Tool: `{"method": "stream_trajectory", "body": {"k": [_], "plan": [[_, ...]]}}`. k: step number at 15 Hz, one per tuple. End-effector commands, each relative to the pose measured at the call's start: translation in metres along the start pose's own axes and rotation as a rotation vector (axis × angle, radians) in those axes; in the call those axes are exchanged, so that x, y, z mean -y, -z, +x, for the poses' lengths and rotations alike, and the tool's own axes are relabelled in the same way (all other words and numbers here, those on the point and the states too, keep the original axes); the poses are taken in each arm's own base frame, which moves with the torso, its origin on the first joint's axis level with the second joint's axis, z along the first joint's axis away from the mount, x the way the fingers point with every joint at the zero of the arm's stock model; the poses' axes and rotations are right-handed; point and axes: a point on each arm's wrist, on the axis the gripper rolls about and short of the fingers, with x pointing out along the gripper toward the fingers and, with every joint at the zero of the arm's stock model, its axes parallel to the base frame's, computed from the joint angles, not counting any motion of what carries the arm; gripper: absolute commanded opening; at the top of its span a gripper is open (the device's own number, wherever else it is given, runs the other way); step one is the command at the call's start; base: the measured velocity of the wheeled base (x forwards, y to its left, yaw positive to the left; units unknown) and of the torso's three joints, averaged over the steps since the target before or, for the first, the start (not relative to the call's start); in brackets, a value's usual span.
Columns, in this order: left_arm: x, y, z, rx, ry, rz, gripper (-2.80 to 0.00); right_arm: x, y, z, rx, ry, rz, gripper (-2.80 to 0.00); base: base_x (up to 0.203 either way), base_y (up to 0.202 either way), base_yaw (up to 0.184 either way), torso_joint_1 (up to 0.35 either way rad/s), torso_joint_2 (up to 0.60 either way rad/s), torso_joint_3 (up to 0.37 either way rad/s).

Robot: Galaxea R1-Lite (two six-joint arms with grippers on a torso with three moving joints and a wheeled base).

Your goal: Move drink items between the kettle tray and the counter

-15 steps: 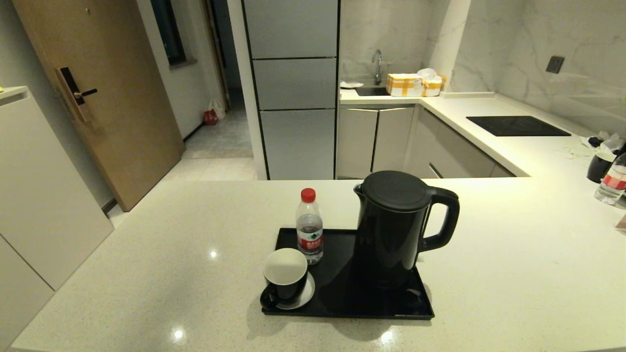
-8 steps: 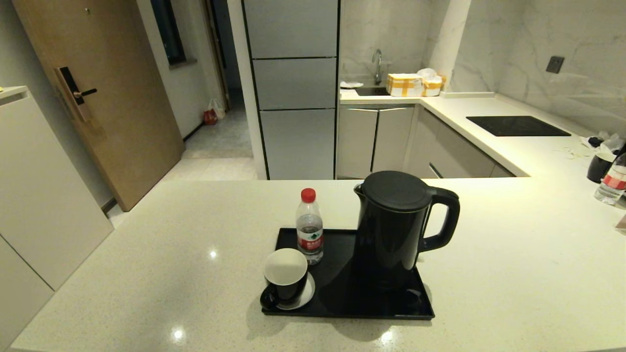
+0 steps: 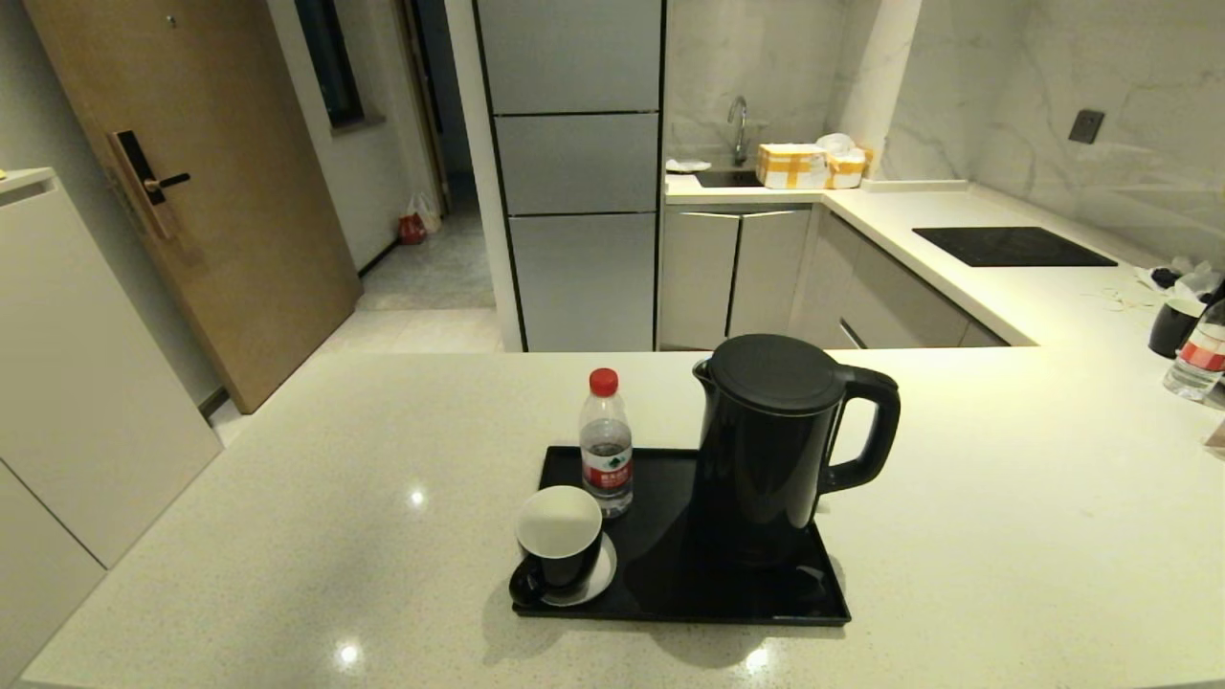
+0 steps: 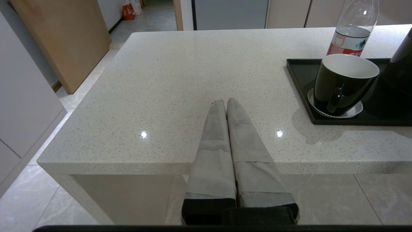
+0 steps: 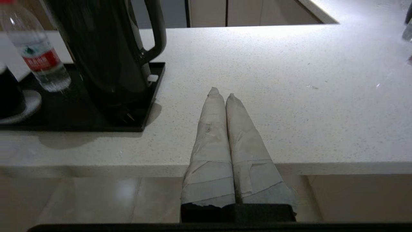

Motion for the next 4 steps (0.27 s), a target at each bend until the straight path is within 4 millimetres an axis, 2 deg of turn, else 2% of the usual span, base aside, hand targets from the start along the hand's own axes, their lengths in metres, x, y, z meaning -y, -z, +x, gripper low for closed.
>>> {"method": "stream_trajectory", "body": {"k": [1, 4], "plan": [[0.0, 0.0, -0.0001, 0.003, 0.0, 0.0, -2.8, 0.0, 0.0004, 0.0001, -0.001, 0.001, 0.021, -2.8, 0.0, 0.0, 0.0, 0.0, 0.0, 0.0], [0.0, 0.0, -0.0001, 0.003, 0.0, 0.0, -2.8, 0.0, 0.0004, 0.0001, -0.001, 0.001, 0.021, -2.8, 0.0, 0.0, 0.0, 0.0, 0.0, 0.0]]}}
